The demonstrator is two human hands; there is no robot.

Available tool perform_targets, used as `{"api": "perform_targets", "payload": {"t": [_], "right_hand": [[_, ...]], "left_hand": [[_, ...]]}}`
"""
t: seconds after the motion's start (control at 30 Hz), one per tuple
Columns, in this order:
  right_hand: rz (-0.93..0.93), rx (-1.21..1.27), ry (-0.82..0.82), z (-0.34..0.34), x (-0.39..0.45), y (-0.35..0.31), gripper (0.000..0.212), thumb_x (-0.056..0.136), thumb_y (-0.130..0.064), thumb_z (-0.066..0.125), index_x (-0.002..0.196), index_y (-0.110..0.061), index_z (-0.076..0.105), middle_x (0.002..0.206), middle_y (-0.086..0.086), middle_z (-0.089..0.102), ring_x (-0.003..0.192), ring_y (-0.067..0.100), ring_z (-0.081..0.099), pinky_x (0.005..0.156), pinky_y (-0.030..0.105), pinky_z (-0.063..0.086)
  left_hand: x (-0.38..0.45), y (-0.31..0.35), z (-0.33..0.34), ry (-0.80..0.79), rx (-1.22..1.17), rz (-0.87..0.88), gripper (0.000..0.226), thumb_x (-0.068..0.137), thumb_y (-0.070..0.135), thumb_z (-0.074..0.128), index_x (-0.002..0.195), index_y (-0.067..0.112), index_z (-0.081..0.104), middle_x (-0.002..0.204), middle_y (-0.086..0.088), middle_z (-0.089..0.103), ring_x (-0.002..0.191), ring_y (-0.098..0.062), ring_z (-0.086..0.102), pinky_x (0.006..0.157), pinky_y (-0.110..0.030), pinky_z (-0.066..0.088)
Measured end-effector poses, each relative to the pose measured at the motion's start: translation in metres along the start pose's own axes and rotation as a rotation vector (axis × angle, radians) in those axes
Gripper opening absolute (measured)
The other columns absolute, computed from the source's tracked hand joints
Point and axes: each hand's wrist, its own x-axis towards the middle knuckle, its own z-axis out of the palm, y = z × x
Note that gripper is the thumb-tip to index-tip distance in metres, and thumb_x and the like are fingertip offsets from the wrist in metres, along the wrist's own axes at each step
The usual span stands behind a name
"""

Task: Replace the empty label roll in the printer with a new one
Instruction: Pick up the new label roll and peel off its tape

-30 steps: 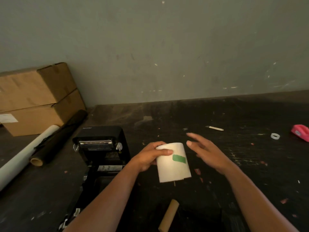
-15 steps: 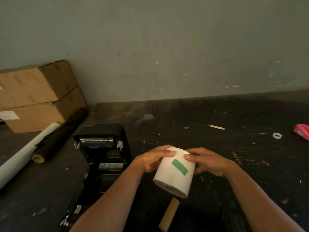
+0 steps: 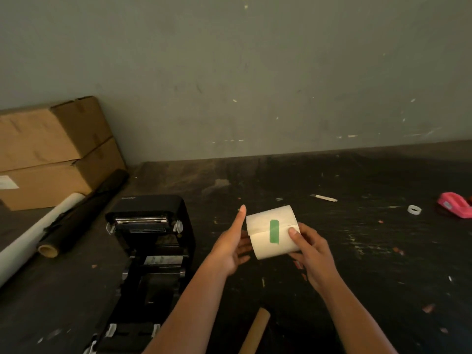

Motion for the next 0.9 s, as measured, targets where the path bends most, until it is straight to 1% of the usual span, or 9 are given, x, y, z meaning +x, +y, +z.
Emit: {"api": "perform_targets", "payload": {"t": [0.17,0.27,0.37,0.47,0.53,0.6,0.7,0.8,0.9], "right_hand": [[-0.025,0.036,0.015,-0.002,-0.008,0.008,0.036,0.075,-0.033,0.066,0.109,-0.023,0.063,0.128,0.006,0.055,0.109,0.021,0.062,0.080,0.037,0.057],[-0.011,0.028,0.030,-0.004,-0.009,0.011,0.037,0.076,-0.034,0.065,0.112,-0.024,0.061,0.127,0.007,0.056,0.110,0.022,0.062,0.082,0.039,0.057],[0.033,-0.011,0.012,-0.006,-0.009,0.009,0.048,0.076,-0.038,0.064,0.120,-0.020,0.057,0.125,0.007,0.058,0.109,0.021,0.062,0.084,0.041,0.057],[0.026,-0.319,-0.010,-0.011,-0.008,-0.006,0.050,0.079,-0.043,0.064,0.123,-0.020,0.055,0.130,0.004,0.054,0.112,0.017,0.058,0.089,0.039,0.055],[-0.122,-0.688,0.091,-0.015,-0.003,-0.023,0.046,0.081,-0.041,0.066,0.122,-0.022,0.056,0.132,-0.004,0.049,0.117,0.011,0.050,0.095,0.034,0.047],[-0.343,-0.883,0.168,-0.012,-0.001,-0.039,0.037,0.085,-0.031,0.066,0.119,-0.021,0.058,0.133,-0.004,0.048,0.120,0.007,0.044,0.099,0.029,0.039],[-0.503,-1.049,0.087,0.003,0.001,-0.049,0.023,0.085,-0.025,0.067,0.108,-0.021,0.067,0.140,-0.002,0.044,0.129,0.013,0.041,0.107,0.033,0.034],[-0.459,-1.108,0.019,0.012,-0.001,-0.045,0.016,0.085,-0.026,0.066,0.101,-0.024,0.070,0.136,-0.003,0.049,0.127,0.013,0.044,0.109,0.048,0.035],[-0.480,-1.138,0.066,0.017,-0.006,-0.041,0.015,0.084,-0.027,0.067,0.099,-0.027,0.070,0.126,-0.008,0.056,0.120,0.011,0.048,0.110,0.049,0.029]], "left_hand": [[-0.004,0.001,0.006,0.000,0.000,-0.070,0.061,0.068,0.062,0.074,0.108,0.017,0.063,0.108,-0.008,0.070,0.103,-0.026,0.061,0.106,-0.049,0.032],[-0.007,-0.009,0.014,0.035,-0.002,0.002,0.055,0.069,0.049,0.079,0.110,0.015,0.062,0.106,-0.008,0.069,0.099,-0.025,0.062,0.098,-0.044,0.044],[-0.010,-0.014,0.024,0.043,-0.039,0.088,0.047,0.073,0.042,0.079,0.108,0.014,0.064,0.103,-0.010,0.071,0.096,-0.026,0.068,0.090,-0.046,0.054],[-0.012,-0.015,0.024,0.060,-0.084,0.149,0.040,0.075,0.039,0.079,0.103,0.014,0.064,0.102,-0.011,0.071,0.094,-0.026,0.069,0.084,-0.046,0.057],[-0.012,-0.013,0.022,0.080,-0.071,0.177,0.039,0.074,0.038,0.079,0.101,0.013,0.066,0.100,-0.011,0.072,0.093,-0.026,0.070,0.081,-0.044,0.058],[-0.011,-0.010,0.020,0.081,-0.044,0.198,0.044,0.073,0.039,0.080,0.104,0.010,0.068,0.099,-0.010,0.074,0.091,-0.025,0.071,0.078,-0.042,0.059],[-0.011,-0.010,0.021,0.088,-0.030,0.207,0.045,0.073,0.040,0.080,0.104,0.009,0.069,0.098,-0.011,0.075,0.090,-0.025,0.072,0.076,-0.041,0.060],[-0.013,-0.011,0.020,0.102,-0.041,0.211,0.041,0.074,0.039,0.080,0.100,0.009,0.070,0.096,-0.011,0.074,0.090,-0.024,0.071,0.076,-0.040,0.059],[-0.016,-0.012,0.019,0.118,-0.058,0.217,0.040,0.075,0.038,0.080,0.100,0.008,0.070,0.094,-0.011,0.074,0.087,-0.023,0.071,0.068,-0.035,0.057]]}}
